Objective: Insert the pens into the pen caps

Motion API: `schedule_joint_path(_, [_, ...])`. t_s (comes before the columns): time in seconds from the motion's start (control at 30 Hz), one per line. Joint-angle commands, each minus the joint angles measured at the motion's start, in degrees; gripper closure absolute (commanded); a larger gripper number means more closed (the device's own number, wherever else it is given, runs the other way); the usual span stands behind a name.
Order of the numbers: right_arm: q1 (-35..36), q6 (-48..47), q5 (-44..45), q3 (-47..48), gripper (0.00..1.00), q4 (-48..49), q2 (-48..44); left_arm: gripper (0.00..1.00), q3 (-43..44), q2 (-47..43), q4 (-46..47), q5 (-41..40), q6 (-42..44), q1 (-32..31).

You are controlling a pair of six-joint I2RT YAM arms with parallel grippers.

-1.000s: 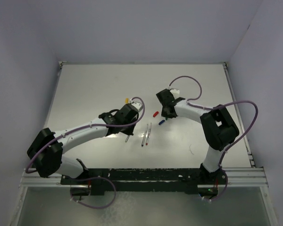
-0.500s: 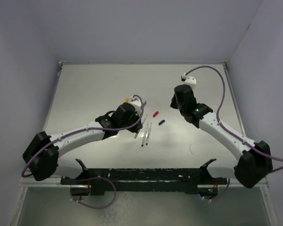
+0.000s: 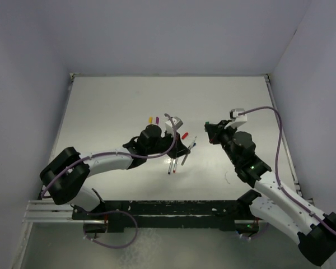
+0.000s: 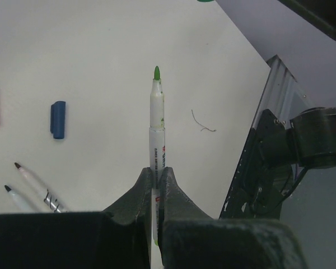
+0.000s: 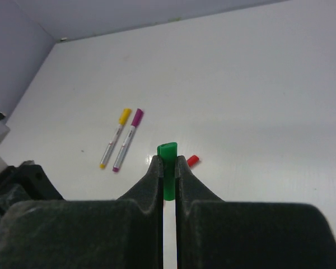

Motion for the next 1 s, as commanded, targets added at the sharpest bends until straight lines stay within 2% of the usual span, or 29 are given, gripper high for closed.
schedule_joint_path(0.0, [0.38,-0.99,-4.17,-1.09,1.0,10.57,-0.71,1.0,-0.42,0.81,11.18,3.75,-2.15,-1.66])
schedule_joint_path(0.17, [0.38,0.73,-6.7,-1.84,1.0,14.52,0.79,1.0,-0.61,-0.85,11.37,0.14,0.64,-3.87])
schedule_joint_path(0.43, [0.4,2.57,-10.18,-3.34,1.0,21.2,1.1,1.0,-3.28,-2.33,18.61,-2.42,-0.34,-4.4])
schedule_joint_path(0.97, [0.44,4.89,-13.13,-5.16,1.0,23.7,0.09,1.0,-6.24,-4.54,23.7,-7.73,-3.13,-4.42])
